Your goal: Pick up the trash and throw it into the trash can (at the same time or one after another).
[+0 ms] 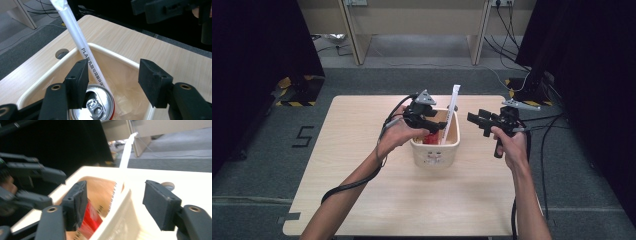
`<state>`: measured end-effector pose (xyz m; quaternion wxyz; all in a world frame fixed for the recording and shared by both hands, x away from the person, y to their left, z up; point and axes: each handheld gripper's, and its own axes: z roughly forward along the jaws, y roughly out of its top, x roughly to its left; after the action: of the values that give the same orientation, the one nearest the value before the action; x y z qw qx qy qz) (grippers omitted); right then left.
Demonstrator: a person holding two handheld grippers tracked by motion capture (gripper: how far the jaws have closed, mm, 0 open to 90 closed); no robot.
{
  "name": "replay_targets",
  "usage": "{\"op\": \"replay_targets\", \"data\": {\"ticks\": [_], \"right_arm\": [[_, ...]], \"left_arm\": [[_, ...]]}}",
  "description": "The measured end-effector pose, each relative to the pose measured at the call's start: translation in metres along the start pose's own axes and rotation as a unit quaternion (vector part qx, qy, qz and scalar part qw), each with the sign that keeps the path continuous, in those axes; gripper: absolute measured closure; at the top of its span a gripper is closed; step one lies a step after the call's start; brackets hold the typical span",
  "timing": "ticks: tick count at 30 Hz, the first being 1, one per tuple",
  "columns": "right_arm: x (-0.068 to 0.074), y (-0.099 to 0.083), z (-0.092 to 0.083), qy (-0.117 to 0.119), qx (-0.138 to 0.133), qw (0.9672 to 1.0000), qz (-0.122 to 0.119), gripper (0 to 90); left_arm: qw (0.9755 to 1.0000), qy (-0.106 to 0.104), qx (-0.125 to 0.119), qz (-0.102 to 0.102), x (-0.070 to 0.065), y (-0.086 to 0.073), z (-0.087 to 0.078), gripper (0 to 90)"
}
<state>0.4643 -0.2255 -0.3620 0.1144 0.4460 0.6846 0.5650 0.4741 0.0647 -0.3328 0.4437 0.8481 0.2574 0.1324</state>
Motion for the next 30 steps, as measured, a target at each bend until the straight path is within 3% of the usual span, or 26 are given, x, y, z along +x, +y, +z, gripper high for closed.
{"op": "replay_targets", "data": {"ticks": [8,15,21,24,30], "right_arm": [[0.001,-0.018,-0.010,-0.050,0.024,0.9979,-0.033,20.0],[0.004,-0.040,-0.020,-0.096,0.048,0.9923,-0.063,16.9],[0.008,-0.055,-0.025,-0.113,0.055,0.9889,-0.079,16.5],[0.012,-0.062,-0.028,-0.130,0.061,0.9848,-0.098,16.5],[0.017,-0.082,-0.031,-0.136,0.085,0.9821,-0.099,16.7]], "left_arm": [[0.9998,0.002,-0.013,-0.016,0.004,-0.017,-0.014,35.4],[0.9992,0.009,-0.024,-0.030,0.007,-0.035,-0.030,32.8],[0.9991,0.013,-0.024,-0.033,0.007,-0.050,-0.038,31.5],[0.9988,0.013,-0.029,-0.037,0.008,-0.060,-0.042,31.5],[0.9980,0.014,-0.036,-0.051,0.009,-0.083,-0.052,31.5]]}}
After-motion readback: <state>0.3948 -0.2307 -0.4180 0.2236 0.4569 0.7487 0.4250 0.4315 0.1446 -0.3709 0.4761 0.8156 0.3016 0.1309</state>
